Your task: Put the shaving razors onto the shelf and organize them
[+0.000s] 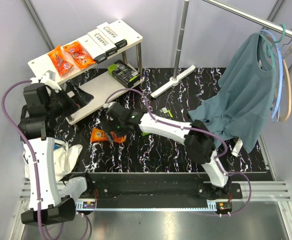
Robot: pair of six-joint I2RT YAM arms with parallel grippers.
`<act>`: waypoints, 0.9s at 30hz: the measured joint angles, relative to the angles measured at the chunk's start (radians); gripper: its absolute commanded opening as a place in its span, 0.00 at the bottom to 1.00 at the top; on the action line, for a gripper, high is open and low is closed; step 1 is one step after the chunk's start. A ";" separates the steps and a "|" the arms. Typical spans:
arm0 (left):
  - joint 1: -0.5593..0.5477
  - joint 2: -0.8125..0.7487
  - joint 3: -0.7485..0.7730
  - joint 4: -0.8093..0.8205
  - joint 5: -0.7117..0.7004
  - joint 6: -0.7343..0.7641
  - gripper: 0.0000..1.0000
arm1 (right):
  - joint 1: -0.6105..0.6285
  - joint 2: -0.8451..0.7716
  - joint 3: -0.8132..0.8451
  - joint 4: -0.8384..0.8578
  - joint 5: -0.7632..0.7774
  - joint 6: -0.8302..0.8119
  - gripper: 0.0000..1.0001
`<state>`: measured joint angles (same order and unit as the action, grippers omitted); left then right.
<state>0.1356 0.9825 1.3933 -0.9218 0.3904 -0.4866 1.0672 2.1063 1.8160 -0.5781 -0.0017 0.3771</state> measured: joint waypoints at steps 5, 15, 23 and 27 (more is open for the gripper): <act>0.093 0.037 0.013 -0.010 0.096 0.000 0.99 | 0.045 0.175 0.249 -0.130 0.083 -0.129 1.00; 0.099 0.037 0.006 -0.012 0.171 0.000 0.99 | 0.066 0.367 0.391 -0.241 0.145 -0.244 1.00; 0.100 0.036 -0.008 -0.013 0.193 0.000 0.99 | 0.064 0.406 0.434 -0.258 0.223 -0.253 0.85; 0.100 0.035 -0.010 -0.011 0.205 0.000 0.99 | 0.064 0.429 0.469 -0.257 0.256 -0.259 0.60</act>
<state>0.2356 1.0176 1.3834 -0.9333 0.5957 -0.4862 1.1313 2.5355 2.2848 -0.8352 0.2546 0.1177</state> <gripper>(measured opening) 0.988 0.740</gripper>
